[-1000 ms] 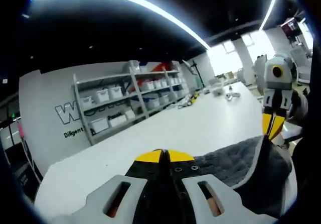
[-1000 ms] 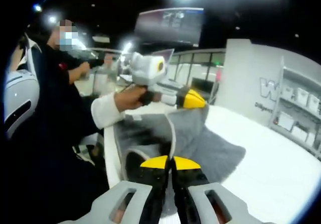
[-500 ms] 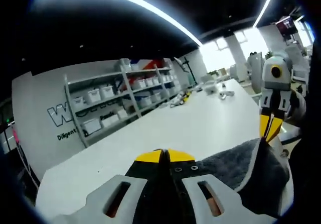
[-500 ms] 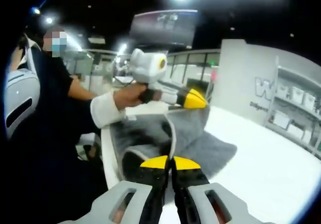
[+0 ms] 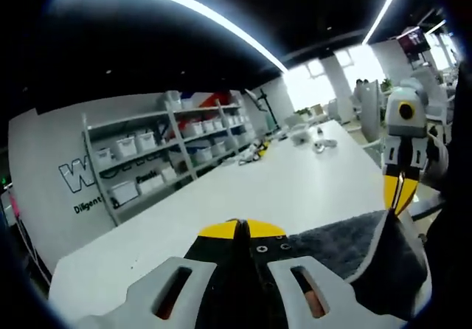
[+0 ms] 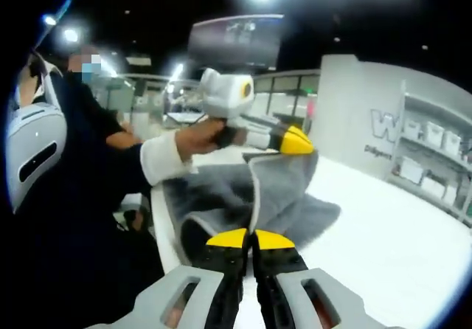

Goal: Open the folded towel by lifting each exposed corner and separating the folded layers until the towel lies flat within the target outline without major curled edges

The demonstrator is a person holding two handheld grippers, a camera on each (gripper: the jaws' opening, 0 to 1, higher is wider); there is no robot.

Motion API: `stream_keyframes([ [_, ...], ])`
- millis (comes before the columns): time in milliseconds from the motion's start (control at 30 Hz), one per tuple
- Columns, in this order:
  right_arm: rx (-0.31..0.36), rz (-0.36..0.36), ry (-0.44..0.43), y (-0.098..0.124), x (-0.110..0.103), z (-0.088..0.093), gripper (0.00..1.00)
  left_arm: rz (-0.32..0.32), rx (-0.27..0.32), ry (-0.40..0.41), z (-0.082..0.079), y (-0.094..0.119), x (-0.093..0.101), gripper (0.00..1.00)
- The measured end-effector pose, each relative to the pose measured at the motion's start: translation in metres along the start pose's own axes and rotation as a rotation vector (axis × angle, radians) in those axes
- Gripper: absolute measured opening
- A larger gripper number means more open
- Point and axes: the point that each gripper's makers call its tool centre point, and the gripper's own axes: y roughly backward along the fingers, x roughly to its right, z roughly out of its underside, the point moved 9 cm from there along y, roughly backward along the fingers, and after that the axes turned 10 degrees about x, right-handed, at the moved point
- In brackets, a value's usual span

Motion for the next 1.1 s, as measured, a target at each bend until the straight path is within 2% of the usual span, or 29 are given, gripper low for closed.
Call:
stream_keyframes([
  [100, 0.02, 0.009, -0.009, 0.005, 0.003, -0.005, 0.0, 0.014, -0.002, -0.017, -0.003, -0.007, 0.0, 0.02],
  [267, 0.007, 0.038, 0.024, 0.013, 0.01, -0.01, 0.0, 0.026, -0.001, -0.029, -0.005, -0.016, 0.002, 0.02],
  [600, 0.011, 0.063, 0.034, 0.032, 0.016, -0.019, 0.0, 0.058, 0.012, -0.023, -0.016, -0.04, 0.005, 0.02],
  [867, -0.028, 0.087, 0.066, 0.042, 0.019, -0.02, 0.0, 0.101, -0.015, -0.052, -0.017, -0.053, 0.012, 0.02],
  [1100, -0.045, 0.11, 0.096, 0.051, 0.022, -0.022, 0.0, 0.123, -0.003, -0.017, -0.02, -0.066, 0.017, 0.02],
])
